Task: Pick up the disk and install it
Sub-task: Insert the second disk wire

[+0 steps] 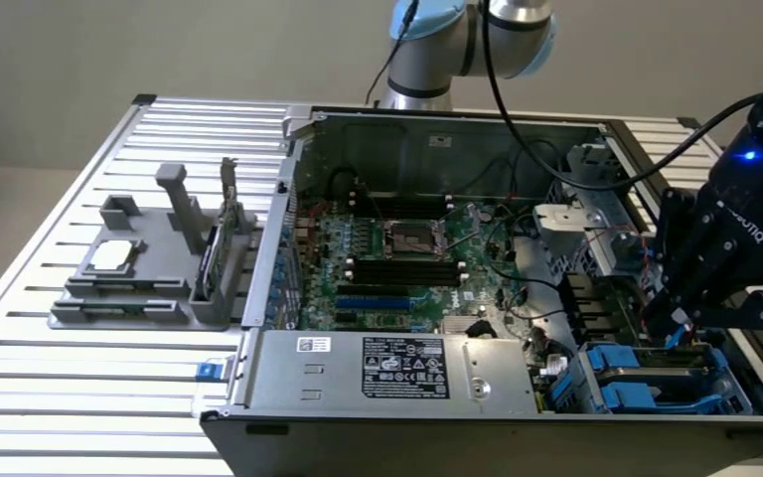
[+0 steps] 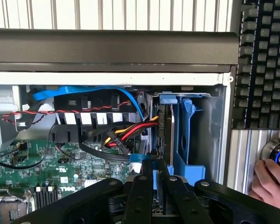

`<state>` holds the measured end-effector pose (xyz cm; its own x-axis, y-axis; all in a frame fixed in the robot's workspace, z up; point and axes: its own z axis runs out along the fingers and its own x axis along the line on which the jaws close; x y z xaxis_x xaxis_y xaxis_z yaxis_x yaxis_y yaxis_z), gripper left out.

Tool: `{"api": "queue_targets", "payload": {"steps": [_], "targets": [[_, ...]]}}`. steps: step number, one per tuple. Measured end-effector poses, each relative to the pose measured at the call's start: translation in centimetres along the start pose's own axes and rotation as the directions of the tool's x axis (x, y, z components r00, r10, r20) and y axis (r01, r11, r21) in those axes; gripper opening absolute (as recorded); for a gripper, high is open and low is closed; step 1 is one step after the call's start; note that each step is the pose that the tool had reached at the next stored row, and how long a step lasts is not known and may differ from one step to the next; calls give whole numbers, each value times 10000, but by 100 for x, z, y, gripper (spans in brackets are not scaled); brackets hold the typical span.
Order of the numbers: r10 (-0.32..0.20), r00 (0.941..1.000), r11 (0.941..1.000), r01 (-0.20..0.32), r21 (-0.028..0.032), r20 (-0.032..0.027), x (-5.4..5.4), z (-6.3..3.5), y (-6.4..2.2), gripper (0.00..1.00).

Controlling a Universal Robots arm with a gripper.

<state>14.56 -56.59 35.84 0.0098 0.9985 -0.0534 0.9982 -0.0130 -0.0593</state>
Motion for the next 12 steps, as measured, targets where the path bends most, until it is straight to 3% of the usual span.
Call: {"api": "queue_targets", "payload": {"steps": [12], "targets": [[1, 10000, 10000, -1, 0, 16, -9, 40, 28, 16]]}}
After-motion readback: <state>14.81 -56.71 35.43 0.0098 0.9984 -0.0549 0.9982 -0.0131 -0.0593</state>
